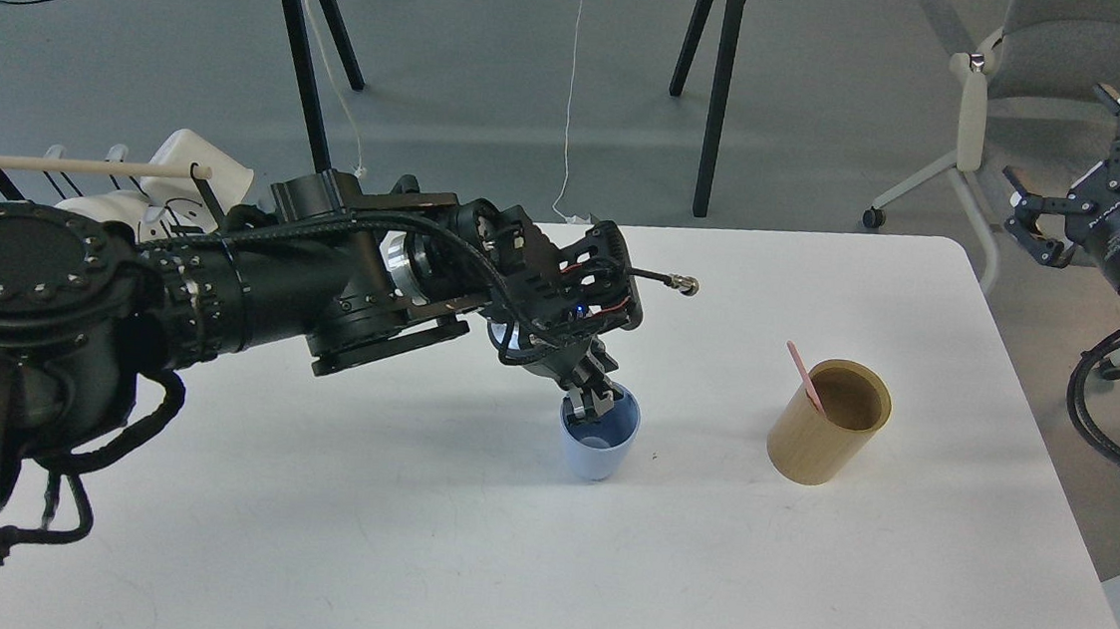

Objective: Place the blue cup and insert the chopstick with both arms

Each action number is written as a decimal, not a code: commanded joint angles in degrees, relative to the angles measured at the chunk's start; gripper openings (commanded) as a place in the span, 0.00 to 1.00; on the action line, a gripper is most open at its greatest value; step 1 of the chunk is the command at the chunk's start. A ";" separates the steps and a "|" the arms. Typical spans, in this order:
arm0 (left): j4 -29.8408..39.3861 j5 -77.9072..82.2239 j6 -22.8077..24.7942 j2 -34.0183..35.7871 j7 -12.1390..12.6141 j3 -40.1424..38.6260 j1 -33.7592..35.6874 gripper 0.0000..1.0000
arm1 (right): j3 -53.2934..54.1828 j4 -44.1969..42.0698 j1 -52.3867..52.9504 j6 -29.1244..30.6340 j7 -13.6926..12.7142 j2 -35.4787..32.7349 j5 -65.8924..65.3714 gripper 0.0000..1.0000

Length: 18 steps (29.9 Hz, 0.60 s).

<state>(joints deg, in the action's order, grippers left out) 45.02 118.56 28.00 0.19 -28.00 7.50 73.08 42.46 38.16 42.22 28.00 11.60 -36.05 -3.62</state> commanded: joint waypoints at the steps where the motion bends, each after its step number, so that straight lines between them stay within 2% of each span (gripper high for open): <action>1: -1.34 -5.78 0.00 0.86 0.00 -2.13 0.05 0.41 | -0.01 0.16 0.32 0.00 0.00 -0.42 -0.51 0.99; 5: -1.43 -10.61 0.00 2.79 0.00 -8.19 -0.48 0.48 | -4.12 0.25 1.72 0.00 0.00 -0.60 -2.87 0.99; 7: -1.52 -13.86 0.00 3.76 0.00 -12.49 -1.09 0.58 | -6.94 0.69 4.00 0.00 0.00 -1.30 -4.98 0.99; 11: -1.43 -21.68 0.00 6.48 0.00 -20.58 -4.43 0.71 | -12.13 2.61 7.43 0.00 0.09 -5.07 -9.99 0.99; 18: -1.34 -36.26 0.00 9.73 0.00 -29.90 -10.23 0.77 | -14.25 10.34 11.83 0.00 0.17 -10.17 -29.92 0.99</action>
<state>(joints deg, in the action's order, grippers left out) 43.59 88.85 28.00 8.26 -27.99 -18.83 65.34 28.19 44.98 52.92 28.01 11.70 -44.10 -24.30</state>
